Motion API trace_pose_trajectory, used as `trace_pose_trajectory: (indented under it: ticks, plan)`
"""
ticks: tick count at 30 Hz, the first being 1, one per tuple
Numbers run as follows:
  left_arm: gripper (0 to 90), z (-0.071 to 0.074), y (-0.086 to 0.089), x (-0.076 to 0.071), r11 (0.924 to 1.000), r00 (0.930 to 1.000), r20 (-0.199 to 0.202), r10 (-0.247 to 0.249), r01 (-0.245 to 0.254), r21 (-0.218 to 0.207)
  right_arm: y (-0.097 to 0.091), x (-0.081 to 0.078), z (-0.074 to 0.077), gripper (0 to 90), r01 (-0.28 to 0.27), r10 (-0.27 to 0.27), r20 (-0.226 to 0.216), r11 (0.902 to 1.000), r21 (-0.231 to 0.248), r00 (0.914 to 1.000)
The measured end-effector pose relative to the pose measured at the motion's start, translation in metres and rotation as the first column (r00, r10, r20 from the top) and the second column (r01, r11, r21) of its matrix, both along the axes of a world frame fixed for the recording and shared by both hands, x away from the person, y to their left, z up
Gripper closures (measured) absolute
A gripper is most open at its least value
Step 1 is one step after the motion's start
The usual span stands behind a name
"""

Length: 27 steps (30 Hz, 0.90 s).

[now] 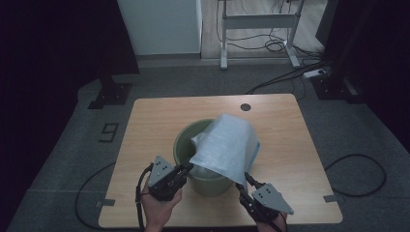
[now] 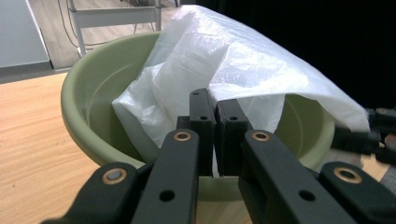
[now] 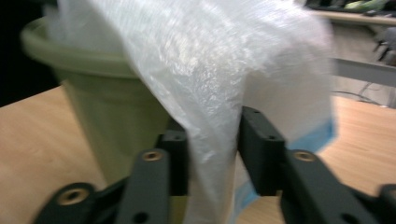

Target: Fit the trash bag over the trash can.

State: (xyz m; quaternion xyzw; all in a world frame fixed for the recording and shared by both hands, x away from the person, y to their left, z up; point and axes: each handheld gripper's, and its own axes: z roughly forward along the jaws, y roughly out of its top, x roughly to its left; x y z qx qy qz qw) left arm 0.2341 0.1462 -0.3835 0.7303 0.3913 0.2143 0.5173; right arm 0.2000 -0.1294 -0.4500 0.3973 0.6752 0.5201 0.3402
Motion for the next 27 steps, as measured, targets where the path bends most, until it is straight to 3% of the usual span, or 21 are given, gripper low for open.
trace_pose_trajectory:
  ticks: [1,3,6,11,13,14,19,27]
  plan:
    - [86.6,0.0,0.0,0.0,1.0,1.0,0.0,0.0,0.0,0.0,0.0,0.0,0.0,68.1,0.0,0.0,0.0,1.0,0.0,1.0]
    - [86.5,0.001,-0.001,-0.001,1.0,1.0,0.003,-0.006,0.006,0.003,-0.007,0.002,0.006,77.2,0.042,-0.042,0.021,0.9991,0.003,0.9989]
    - [86.3,0.001,-0.002,-0.001,0.9999,0.9999,0.006,-0.016,0.016,0.005,-0.011,0.005,0.012,79.5,0.064,-0.064,0.042,0.998,-0.002,0.9971]
    - [86.2,0.003,-0.004,-0.001,0.9997,0.9997,0.013,-0.022,0.022,0.003,-0.02,0.016,0.042,81.1,0.102,-0.101,0.117,0.9948,0.0,0.9879]
    - [86.1,0.003,-0.004,-0.002,0.9997,0.9996,0.014,-0.023,0.023,0.001,-0.021,0.018,0.048,81.3,0.101,-0.1,0.131,0.9949,0.0,0.9862]
    - [86.0,0.003,-0.003,-0.002,0.9997,0.9996,0.015,-0.024,0.024,-0.003,-0.021,0.02,0.06,83.4,0.096,-0.095,0.163,0.9954,0.002,0.982]
    - [86.3,0.004,-0.001,-0.004,0.9994,0.9993,0.017,-0.034,0.034,-0.008,-0.013,0.027,0.088,87.4,0.061,-0.059,0.219,0.9982,0.001,0.9738]
    - [85.9,0.004,0.008,-0.009,0.9995,0.9994,0.023,-0.024,0.025,-0.02,0.006,0.038,0.113,88.1,0.0,-0.007,0.259,0.9996,0.027,0.9658]
